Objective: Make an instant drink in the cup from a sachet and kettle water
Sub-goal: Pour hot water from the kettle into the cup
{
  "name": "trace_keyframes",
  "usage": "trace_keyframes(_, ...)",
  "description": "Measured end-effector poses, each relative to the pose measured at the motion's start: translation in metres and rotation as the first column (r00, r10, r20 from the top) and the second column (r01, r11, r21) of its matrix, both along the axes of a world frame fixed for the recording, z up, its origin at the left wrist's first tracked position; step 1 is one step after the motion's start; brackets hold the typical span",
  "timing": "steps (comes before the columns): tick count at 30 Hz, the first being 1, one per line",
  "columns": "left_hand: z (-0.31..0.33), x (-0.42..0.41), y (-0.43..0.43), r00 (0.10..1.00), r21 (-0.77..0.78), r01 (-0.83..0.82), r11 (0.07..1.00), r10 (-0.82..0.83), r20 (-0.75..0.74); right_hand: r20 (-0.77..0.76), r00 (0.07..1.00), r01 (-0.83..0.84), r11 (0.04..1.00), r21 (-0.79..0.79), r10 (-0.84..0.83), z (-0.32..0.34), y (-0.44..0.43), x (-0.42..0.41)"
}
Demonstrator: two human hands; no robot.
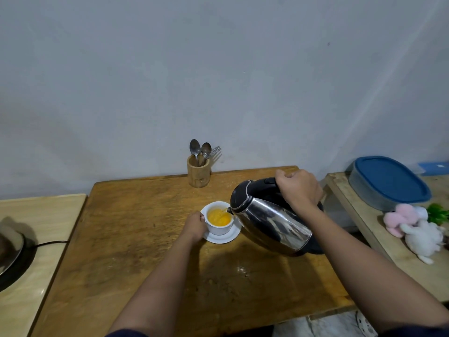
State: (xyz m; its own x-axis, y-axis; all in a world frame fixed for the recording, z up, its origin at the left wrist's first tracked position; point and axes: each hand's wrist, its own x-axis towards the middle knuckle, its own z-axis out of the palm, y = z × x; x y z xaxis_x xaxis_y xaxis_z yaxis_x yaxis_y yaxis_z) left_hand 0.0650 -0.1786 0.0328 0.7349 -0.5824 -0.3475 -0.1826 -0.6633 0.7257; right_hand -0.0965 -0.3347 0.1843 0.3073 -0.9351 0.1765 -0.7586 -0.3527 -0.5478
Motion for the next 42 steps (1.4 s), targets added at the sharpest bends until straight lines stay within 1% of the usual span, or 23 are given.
trace_keyframes(11,0.0027,0.0041,0.0004,1.000,0.035,0.025,0.999,-0.024,-0.019,0.006,0.999,-0.032,0.999,0.008,0.032,-0.0037,0.0009,0.0032)
trace_keyframes(23,0.0038,0.0040,0.0002,0.999,0.038,0.030,0.999,-0.029,-0.022,0.003,0.998,-0.059,0.998,-0.015,0.059,-0.0038,0.0017,0.0058)
trace_keyframes(35,0.0065,0.0021,0.0012,0.999,0.035,0.041,0.999,-0.040,-0.023,-0.012,0.998,-0.054,0.998,-0.033,0.054,-0.0010,0.0033,0.0063)
trace_keyframes(42,0.0070,0.0032,0.0020,0.998,0.029,0.048,0.998,-0.047,-0.036,0.002,0.999,-0.040,0.999,-0.011,0.041,0.0009,0.0025,0.0047)
